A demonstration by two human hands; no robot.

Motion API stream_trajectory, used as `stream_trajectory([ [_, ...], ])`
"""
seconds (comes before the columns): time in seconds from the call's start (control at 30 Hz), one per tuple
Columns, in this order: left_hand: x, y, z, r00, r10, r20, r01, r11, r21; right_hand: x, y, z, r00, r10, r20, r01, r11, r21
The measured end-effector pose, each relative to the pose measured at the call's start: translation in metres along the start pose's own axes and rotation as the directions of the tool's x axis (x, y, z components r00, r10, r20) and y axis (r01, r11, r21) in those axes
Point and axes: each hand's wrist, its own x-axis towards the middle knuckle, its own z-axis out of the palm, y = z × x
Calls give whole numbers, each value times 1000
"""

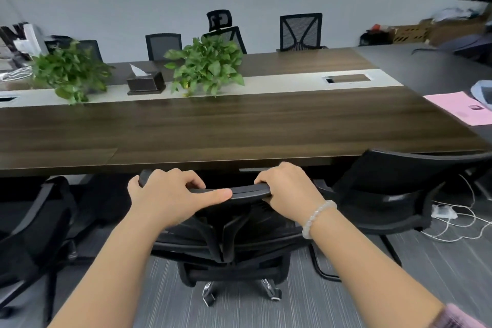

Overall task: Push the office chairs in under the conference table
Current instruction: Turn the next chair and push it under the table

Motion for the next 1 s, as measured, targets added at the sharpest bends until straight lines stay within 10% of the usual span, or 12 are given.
stream_trajectory([
  [1.0, 165, -34, -15, 995, 4, -96, -19, 987, -161, 170, 14, 2, 1000, 5, -21, -5, 1000, 27],
])
